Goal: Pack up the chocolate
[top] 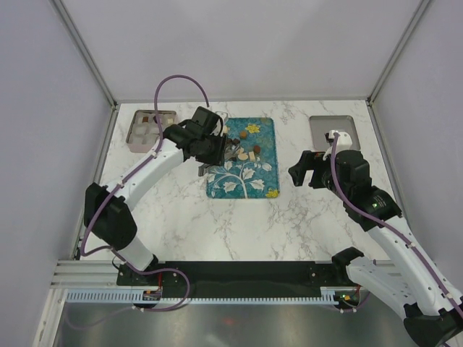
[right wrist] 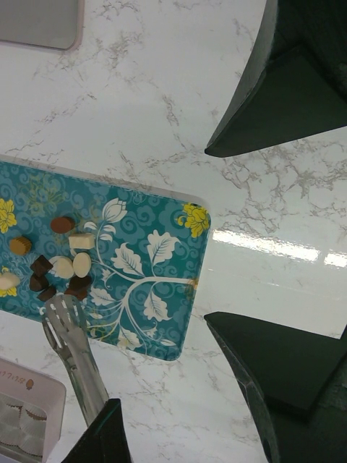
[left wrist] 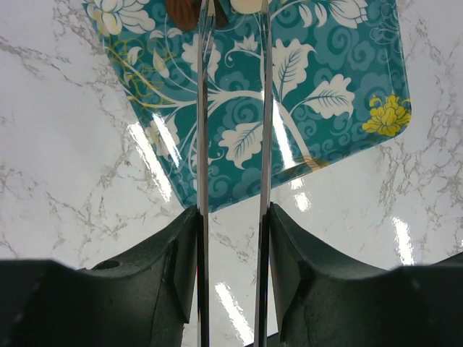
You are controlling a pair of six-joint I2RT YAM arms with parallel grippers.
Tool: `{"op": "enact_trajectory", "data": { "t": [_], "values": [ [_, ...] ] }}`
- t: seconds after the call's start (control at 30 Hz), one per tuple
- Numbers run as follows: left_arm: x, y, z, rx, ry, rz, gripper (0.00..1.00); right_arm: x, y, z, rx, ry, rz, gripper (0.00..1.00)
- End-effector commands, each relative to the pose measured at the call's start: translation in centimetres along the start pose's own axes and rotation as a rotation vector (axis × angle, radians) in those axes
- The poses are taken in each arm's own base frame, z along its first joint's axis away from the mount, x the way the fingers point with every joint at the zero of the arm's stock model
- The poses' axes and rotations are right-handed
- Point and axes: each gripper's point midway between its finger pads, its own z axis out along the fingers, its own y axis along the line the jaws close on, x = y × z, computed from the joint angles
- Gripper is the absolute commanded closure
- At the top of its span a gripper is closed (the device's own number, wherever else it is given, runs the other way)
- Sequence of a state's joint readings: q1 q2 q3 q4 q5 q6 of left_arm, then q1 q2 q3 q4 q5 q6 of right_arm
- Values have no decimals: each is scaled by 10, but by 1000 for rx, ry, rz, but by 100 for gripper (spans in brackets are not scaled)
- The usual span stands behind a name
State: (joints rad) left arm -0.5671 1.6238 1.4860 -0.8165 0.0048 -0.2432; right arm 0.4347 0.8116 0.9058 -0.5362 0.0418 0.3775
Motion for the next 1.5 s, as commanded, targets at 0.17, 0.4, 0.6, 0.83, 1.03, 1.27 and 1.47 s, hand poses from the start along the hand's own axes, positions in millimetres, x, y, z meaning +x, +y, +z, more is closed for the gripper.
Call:
{"op": "enact_trajectory", "data": {
  "t": [0.17, 0.4, 0.6, 0.83, 1.03, 1.27, 1.47],
  "values": [
    [1, -14, 13, -12, -25, -52, 51, -18, 5, -6, -12, -48, -2, 3],
    [6, -7, 16, -69, -25, -60, 51, -18, 4, -5, -8, -50, -10, 3],
    [11, -2, 29, -96, 2, -57, 51, -18, 4, -4, -8, -50, -13, 3],
    [11, -3, 46, -102, 26, -46, 52, -21, 5, -5, -11, -58, -12, 3],
    [11, -4, 59, -105, 44, -43, 53, -20, 5, -3, -9, -57, -13, 3],
    [14, -4, 64, -105, 55, -51, 55, -21, 5, -2, -10, -59, -15, 3],
    [10, -4, 57, -104, 38, -48, 61, -20, 5, -2, -13, -61, -12, 3]
  ]
}}
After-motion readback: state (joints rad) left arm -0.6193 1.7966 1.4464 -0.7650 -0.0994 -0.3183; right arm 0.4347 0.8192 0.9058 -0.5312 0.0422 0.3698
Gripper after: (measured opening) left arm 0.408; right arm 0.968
